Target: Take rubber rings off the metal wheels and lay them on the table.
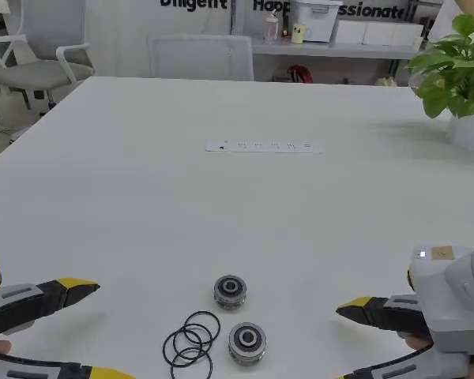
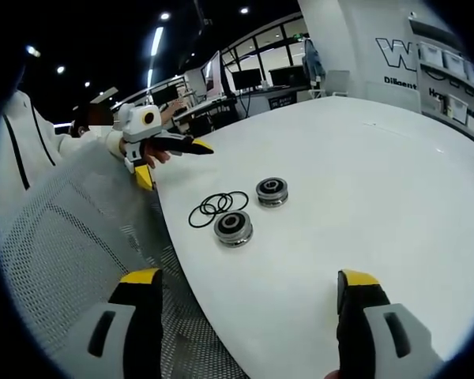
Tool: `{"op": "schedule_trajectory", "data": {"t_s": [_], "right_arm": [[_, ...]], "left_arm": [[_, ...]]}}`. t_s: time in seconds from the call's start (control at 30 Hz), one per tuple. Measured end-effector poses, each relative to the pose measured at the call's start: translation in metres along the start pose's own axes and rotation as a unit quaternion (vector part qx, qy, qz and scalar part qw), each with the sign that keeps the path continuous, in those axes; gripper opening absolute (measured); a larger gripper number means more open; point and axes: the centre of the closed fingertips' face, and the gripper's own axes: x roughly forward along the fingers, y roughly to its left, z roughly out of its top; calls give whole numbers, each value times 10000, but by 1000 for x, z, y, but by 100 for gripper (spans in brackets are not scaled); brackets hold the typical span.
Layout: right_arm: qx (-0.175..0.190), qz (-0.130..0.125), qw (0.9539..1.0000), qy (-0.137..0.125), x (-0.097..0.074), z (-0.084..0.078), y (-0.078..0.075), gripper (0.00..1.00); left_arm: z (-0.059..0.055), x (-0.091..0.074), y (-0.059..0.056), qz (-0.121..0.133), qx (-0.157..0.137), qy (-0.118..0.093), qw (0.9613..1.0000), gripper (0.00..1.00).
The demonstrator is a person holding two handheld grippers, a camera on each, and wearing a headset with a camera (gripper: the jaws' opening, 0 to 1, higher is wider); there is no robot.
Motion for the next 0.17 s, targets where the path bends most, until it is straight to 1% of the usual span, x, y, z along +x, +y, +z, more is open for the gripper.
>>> {"op": "schedule_trajectory", "data": {"t_s": [0.17], "right_arm": [[17,-56,10000,-36,-5,1,-1,88]], "left_arm": [[1,-1,1,12,-17,-41,10000,96]]}}
